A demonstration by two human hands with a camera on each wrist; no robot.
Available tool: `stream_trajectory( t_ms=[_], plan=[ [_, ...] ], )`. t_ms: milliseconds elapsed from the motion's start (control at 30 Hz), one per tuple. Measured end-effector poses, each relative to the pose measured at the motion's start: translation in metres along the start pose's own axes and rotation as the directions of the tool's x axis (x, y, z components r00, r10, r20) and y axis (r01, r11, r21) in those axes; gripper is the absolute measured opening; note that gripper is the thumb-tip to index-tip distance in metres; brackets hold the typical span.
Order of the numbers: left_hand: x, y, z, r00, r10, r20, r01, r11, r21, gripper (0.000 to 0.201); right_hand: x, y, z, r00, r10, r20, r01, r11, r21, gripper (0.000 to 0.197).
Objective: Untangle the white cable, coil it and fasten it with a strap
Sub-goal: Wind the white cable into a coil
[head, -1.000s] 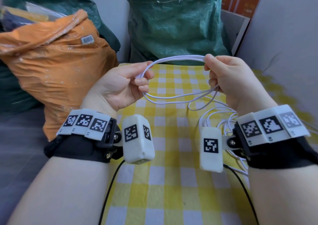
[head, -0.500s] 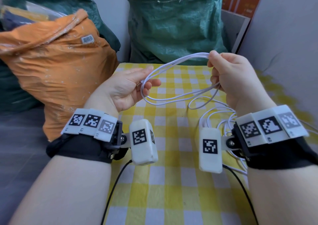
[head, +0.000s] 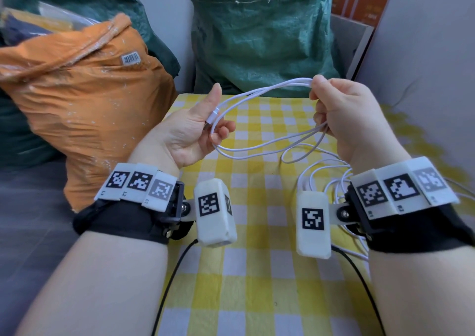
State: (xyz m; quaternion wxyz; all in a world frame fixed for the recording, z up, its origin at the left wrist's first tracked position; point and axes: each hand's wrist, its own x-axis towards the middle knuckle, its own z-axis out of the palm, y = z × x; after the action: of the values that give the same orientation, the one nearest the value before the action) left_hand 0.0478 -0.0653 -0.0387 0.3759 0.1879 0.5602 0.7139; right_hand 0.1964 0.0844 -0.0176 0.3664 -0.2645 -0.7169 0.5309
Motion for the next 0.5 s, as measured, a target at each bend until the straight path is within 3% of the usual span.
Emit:
stream_trajectory(
  t_ms=[233,400,500],
  plan=[
    [0.004,-0.001,-0.009,0.982,0.003,0.187,0.055,0.951,-0.305,0.057,0.002,0.002,-0.001,1.0,0.007,0.007,-0.007,1.0,0.028,0.035],
    [0.004,-0.001,-0.011,0.964,-0.028,0.265,0.149,0.881,-0.448,0.033,0.003,0.003,0.0,1.0,0.019,0.025,-0.021,0.998,0.061,0.033],
    [0.006,-0.001,-0.012,0.962,-0.005,0.274,0.156,0.832,-0.532,0.034,0.003,0.004,0.0,0.999,0.022,0.029,-0.025,0.995,0.101,0.031]
  ],
)
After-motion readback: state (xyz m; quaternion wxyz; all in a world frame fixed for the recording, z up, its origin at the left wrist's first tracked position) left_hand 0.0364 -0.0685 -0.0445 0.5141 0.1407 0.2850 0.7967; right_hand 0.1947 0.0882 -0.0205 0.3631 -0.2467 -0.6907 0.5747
